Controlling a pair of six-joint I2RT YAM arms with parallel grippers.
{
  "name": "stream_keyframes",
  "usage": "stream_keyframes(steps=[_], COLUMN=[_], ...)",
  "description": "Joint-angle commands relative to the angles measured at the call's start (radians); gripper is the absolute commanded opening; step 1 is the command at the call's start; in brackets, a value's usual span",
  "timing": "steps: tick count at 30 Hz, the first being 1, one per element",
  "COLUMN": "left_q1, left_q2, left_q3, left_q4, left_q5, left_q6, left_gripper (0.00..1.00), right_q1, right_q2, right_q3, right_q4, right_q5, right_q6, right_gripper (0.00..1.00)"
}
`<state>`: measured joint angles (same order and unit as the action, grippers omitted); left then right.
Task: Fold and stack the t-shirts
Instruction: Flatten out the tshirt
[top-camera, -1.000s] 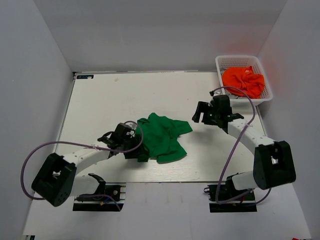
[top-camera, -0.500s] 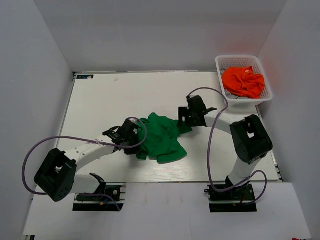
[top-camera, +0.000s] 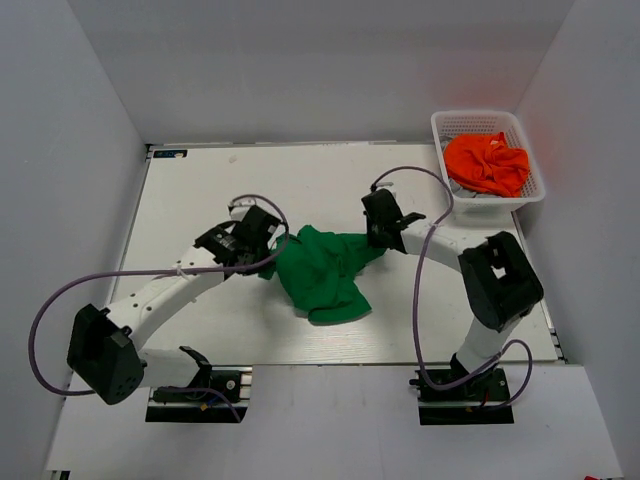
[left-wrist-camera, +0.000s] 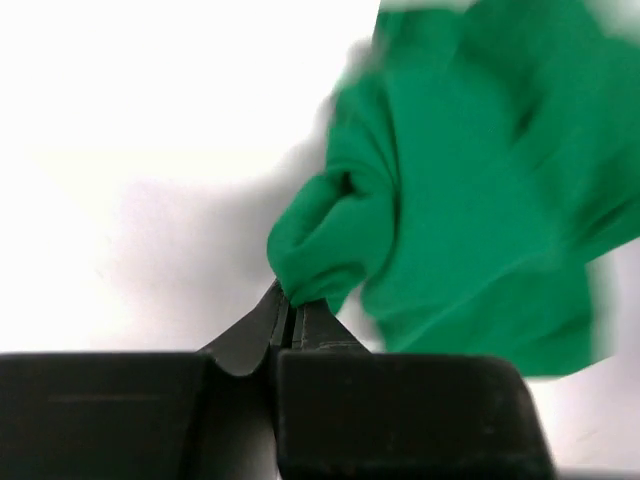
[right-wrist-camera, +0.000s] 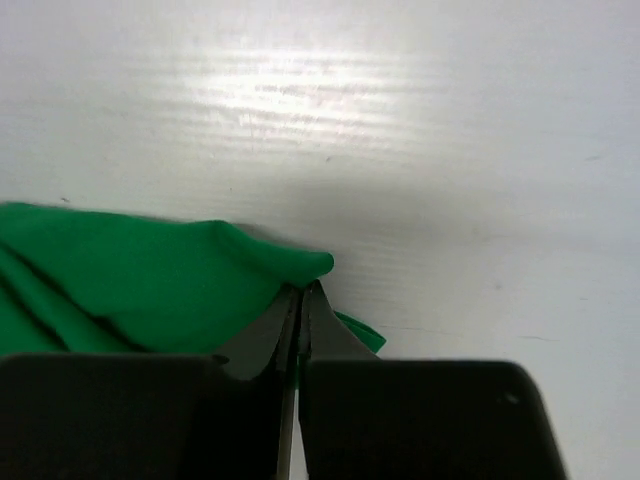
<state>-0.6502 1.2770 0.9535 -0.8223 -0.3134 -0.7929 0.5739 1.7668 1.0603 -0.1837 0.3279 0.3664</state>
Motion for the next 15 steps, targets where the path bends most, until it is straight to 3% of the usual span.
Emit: stream_keyframes(steps=[1,4,8,15], left_q1=[-0.003,-0.003,-0.003,-0.003], left_q2=[-0.048,-0.057,-0.105,-0.346], left_q3=[0.177,0.332,0.473,0.508], left_q4=[-0.101,-0.121,0.0,0.208], left_q5=[-0.24,-0.32,-0.339,-0.312], left_q6=[-0.037,-0.048,0.073,0.248], left_gripper=[0.0,0.0,0.0,0.0], right_q1=[0.001,-0.002,-0.005,-0.002], right_q2=[-0.159,-0.305,-0.516,-0.717], right_q3=[0.07,0.089,0.133,0.274], right_q4=[0.036,0.096,0.151,0.171], right_q5=[0.152,0.203,0.241,0.289], right_q6=[-0.018,-0.097,-0.165,-0.328], right_gripper=[0.0,0.0,0.0,0.0])
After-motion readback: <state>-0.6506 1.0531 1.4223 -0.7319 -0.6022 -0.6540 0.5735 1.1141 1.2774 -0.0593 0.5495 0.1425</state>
